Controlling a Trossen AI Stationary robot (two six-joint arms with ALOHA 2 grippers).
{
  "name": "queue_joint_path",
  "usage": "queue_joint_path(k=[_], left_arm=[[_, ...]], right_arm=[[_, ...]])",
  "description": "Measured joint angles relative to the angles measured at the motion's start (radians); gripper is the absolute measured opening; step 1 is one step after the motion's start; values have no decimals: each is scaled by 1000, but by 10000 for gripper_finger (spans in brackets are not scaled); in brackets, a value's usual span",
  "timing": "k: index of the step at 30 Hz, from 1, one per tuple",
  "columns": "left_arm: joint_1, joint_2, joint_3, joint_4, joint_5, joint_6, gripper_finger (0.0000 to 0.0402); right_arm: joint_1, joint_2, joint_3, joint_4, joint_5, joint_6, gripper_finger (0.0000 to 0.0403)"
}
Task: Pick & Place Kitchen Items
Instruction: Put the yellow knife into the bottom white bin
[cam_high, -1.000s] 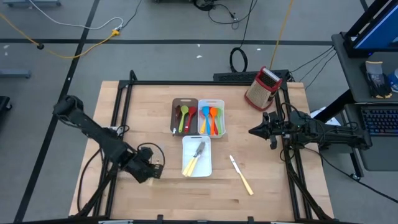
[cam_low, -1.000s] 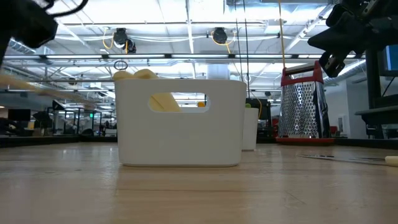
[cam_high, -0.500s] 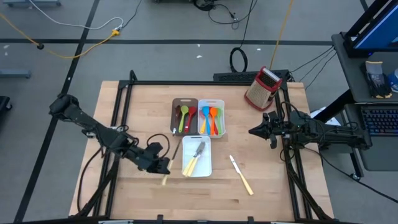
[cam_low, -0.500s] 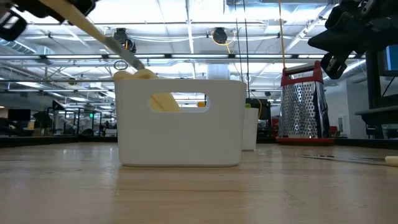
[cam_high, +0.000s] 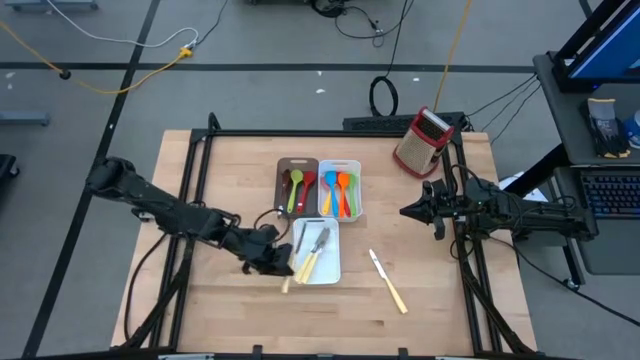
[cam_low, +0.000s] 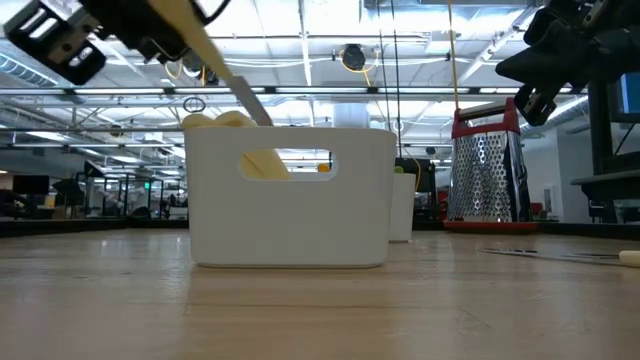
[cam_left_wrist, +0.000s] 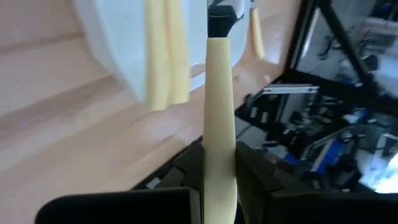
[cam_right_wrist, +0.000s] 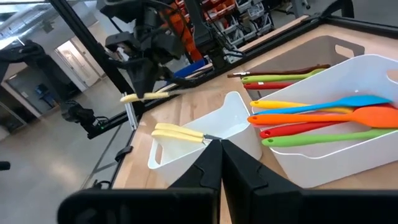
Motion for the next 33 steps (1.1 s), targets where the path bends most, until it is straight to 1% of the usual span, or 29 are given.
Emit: queue_joint_path(k=[2,6,12,17,20,26,33], left_arm=[[8,38,6,53,14,-24,46],[25,128,77,43,77,-40,46],[66,239,221,-61,170,-34,46],[116,290,302,-182,220,4,46],[149,311,309,-214,242,13,46],[210,357,309,-209,298,63,46],[242,365,309,-212,310,100,47]], right_arm=[[0,0,0,-6,-3,5,0],[0,0,0,-31,-4,8,0],[0,0,0,-59,-4,0,0],[0,0,0,-58,-6,0,0],[0,0,0,-59,-8,0,0],[0,0,0,-62,-8,-19,0],[0,0,0,-68,-9,-19,0]])
